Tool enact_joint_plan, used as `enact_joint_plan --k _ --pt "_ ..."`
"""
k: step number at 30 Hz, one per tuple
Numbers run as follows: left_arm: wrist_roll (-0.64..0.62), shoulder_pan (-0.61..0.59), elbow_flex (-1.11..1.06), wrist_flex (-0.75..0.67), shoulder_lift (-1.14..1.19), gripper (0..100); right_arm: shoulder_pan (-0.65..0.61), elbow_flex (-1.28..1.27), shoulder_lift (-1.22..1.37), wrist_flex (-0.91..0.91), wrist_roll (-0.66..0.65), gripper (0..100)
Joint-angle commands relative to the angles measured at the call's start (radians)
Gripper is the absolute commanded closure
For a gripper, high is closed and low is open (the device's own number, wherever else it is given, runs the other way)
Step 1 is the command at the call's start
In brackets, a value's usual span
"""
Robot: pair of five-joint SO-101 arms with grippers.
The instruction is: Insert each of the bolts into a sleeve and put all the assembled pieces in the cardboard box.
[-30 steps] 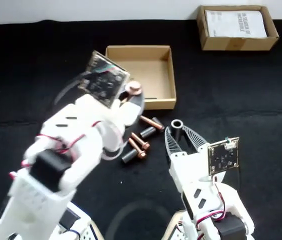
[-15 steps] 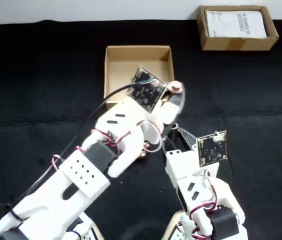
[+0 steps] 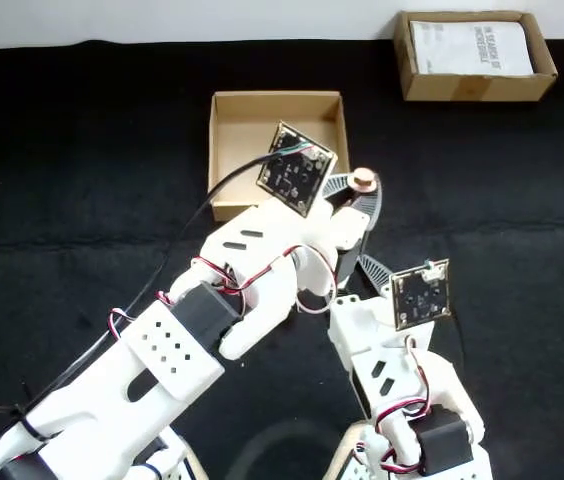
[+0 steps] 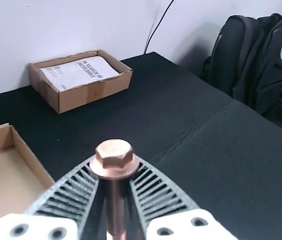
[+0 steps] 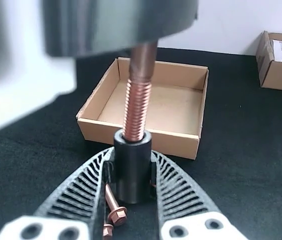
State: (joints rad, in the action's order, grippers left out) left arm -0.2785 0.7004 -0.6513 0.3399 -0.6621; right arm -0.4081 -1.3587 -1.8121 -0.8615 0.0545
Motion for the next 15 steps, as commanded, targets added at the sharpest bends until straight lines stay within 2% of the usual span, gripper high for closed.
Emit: enact_joint_plan --k 1,7,12,15 --pt "-0.006 0.012 0.021 0.014 -0.004 99 -0.004 0.007 0.002 0.025 0.008 99.1" --pt "-0.006 0.01 -0.087 0.003 -0.005 99 -0.004 0.015 0.002 0.024 0.008 99.1" --pt "-0.006 -0.033 -0.153 -0.13 -0.005 99 -0.004 0.015 0.002 0.022 0.006 99.1" --pt "-0.006 -0.047 -0.15 -0.137 -0.005 99 -0.004 0.015 0.002 0.022 0.003 99.1"
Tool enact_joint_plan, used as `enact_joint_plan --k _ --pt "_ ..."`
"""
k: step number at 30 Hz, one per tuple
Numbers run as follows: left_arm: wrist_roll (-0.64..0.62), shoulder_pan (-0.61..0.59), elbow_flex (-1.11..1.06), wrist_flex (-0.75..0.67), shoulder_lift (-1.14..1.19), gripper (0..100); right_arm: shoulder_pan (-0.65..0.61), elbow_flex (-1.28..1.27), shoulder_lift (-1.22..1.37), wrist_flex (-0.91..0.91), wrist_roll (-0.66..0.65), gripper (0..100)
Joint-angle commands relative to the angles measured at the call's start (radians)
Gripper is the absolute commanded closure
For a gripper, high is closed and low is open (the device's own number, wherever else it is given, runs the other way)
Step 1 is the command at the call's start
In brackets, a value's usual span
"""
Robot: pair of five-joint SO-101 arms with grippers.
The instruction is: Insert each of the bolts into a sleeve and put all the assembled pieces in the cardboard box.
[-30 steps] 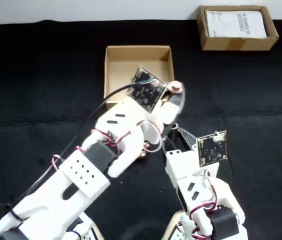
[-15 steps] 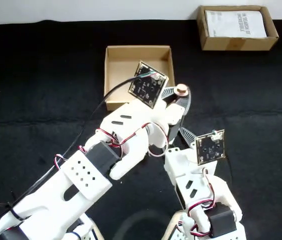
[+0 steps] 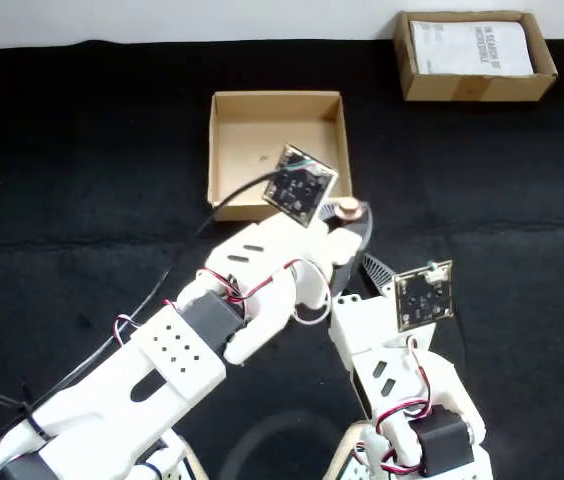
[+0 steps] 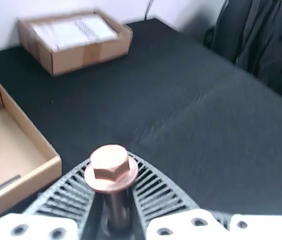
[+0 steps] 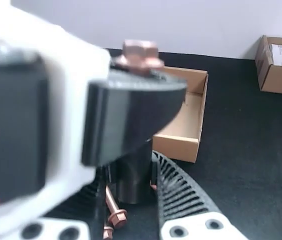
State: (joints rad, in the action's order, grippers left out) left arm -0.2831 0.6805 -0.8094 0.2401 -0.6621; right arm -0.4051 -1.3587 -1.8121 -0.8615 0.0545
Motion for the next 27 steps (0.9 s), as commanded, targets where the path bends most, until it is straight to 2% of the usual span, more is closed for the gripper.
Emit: enact_joint_plan --k 1,4,10,16,22,27 --pt "-0.002 -0.03 0.007 -0.035 -0.005 99 -0.007 0.015 0.002 0.022 0.003 99.1" --pt "-0.002 -0.025 0.001 -0.028 -0.007 99 -0.007 0.013 0.002 0.022 0.003 99.1" --pt "0.005 -0.024 -0.005 0.123 -0.053 98 0.001 0.01 0.002 0.022 0.002 99.1" --pt "-0.002 0.004 -0.004 0.318 -0.082 76 0.048 0.005 0.002 0.022 0.002 99.1" --pt "0.005 0.031 0.033 0.391 -0.085 76 0.048 0.013 0.002 0.024 0.002 99.1" --pt "0.006 0.045 0.193 0.632 -0.182 76 0.048 0.015 0.002 0.024 -0.026 99.1"
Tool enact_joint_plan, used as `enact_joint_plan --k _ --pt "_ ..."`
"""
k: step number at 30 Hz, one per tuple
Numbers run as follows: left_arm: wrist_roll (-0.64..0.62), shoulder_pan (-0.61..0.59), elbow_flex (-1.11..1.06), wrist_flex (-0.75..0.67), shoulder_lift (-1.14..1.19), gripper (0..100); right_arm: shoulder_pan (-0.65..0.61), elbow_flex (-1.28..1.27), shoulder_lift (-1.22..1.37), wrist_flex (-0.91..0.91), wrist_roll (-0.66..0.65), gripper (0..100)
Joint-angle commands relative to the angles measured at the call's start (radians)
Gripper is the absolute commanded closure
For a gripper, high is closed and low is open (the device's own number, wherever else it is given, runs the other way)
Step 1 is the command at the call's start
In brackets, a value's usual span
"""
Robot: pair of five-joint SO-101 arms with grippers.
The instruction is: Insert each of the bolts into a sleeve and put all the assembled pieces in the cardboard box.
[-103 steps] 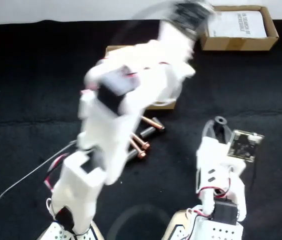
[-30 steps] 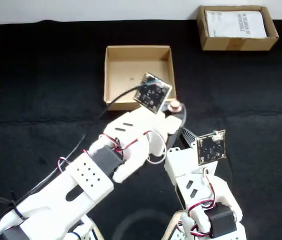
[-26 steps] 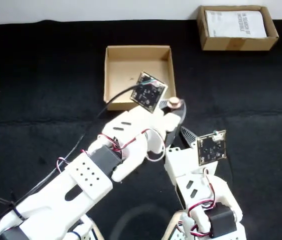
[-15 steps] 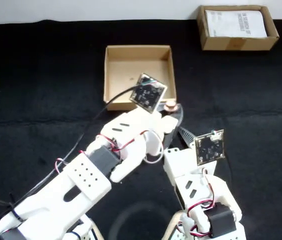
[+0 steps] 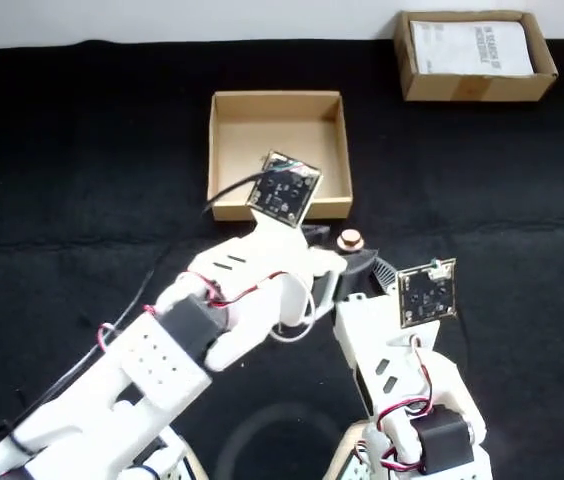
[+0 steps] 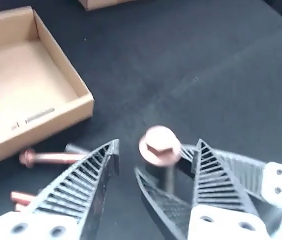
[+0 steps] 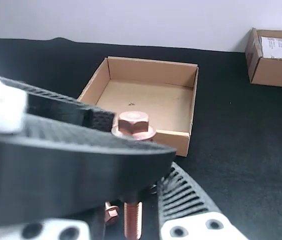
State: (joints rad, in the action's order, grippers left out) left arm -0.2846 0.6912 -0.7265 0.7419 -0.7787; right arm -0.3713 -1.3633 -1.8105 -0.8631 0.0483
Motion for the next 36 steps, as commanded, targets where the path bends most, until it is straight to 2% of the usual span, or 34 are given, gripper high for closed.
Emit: enact_joint_plan --k 1,5,10,11,14,19,24,34,36 --pt "0.009 0.05 0.143 0.186 -0.088 76 0.016 0.019 0.001 0.025 -0.021 99.1" --pt "0.048 0.108 0.26 0.405 -0.177 78 0.024 0.048 0.004 0.028 -0.018 99.1" --pt "0.051 0.142 0.274 0.572 -0.272 96 0.027 0.234 0.199 0.025 -0.018 99.1" --pt "0.051 0.119 0.272 0.586 -0.289 100 0.03 0.288 0.265 0.025 -0.018 99.1" --pt "0.051 -0.025 0.262 0.605 -0.335 97 0.03 0.469 0.472 0.025 -0.017 99.1" --pt "0.051 -0.348 0.165 0.499 -0.418 97 0.028 0.737 0.8 0.025 -0.044 99.1" --pt "0.051 -0.579 -0.047 0.362 -0.558 97 0.025 0.935 1.115 0.03 -0.285 99.1" --pt "0.046 -0.799 -0.538 0.273 -1.041 97 0.03 1.245 1.58 0.03 -0.812 99.1" --pt "0.044 -0.857 -0.591 0.259 -1.053 97 0.03 1.302 1.661 0.03 -0.916 99.1"
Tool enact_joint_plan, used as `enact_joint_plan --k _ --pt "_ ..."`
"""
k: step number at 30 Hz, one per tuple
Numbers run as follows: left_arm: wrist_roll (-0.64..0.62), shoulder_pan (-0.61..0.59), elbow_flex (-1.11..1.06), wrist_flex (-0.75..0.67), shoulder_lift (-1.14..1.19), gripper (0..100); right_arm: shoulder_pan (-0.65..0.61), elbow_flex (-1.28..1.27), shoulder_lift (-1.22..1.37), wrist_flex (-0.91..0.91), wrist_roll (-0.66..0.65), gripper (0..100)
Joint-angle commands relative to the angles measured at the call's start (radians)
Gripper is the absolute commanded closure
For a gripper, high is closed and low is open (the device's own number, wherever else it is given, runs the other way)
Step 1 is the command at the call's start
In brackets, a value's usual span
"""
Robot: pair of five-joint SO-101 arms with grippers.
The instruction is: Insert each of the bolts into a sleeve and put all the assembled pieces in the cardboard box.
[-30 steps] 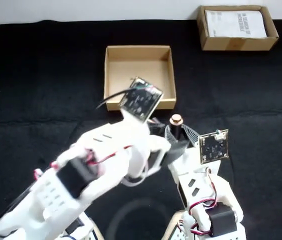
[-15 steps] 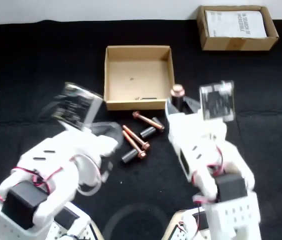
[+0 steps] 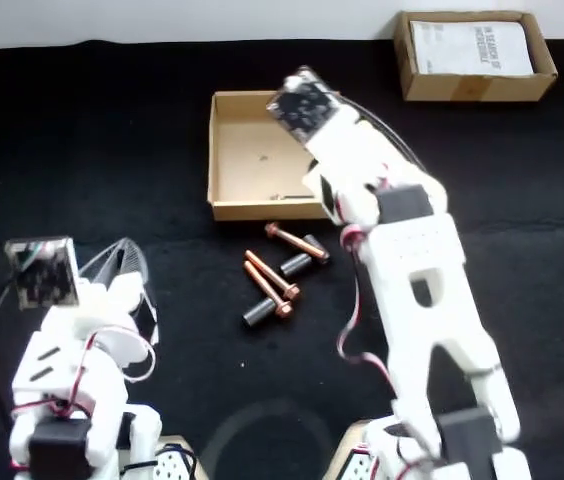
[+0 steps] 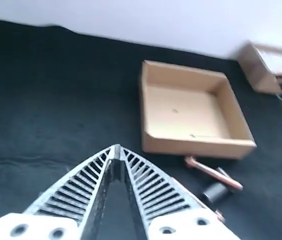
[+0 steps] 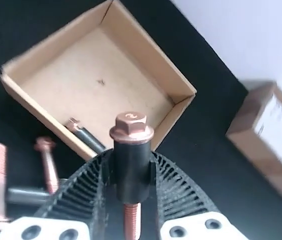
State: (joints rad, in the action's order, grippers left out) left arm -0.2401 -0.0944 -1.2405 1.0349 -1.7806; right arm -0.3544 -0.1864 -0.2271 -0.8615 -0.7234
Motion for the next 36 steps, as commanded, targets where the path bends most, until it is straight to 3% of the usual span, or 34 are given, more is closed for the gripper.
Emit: enact_joint_plan --k 1,5,9,13,18,24,30,36 --pt "0.0 -0.102 -0.094 -0.035 -0.038 97 0.013 0.156 0.116 0.028 -0.189 99.1" --pt "-0.002 -0.185 -0.16 -0.035 -0.035 97 0.013 0.283 0.277 0.028 -0.29 99.1" --pt "-0.002 -0.194 -0.305 -0.04 -0.038 97 -0.01 0.394 0.44 0.028 -0.29 99.1" --pt "0.0 -0.199 -0.458 -0.15 -0.038 97 -0.036 0.466 0.595 0.03 -0.288 99.1" --pt "0.005 -0.194 -0.455 -0.155 -0.038 97 -0.061 0.49 0.71 0.021 -0.285 96.4" --pt "0.005 -0.193 -0.455 -0.15 -0.038 97 -0.079 0.498 0.713 -0.05 -0.121 77.9" --pt "0.005 -0.193 -0.455 -0.15 -0.036 97 -0.048 0.561 0.622 -0.189 -0.11 78.3" --pt "0.005 -0.193 -0.455 -0.15 -0.036 97 -0.053 0.668 0.441 -0.547 0.178 78.3"
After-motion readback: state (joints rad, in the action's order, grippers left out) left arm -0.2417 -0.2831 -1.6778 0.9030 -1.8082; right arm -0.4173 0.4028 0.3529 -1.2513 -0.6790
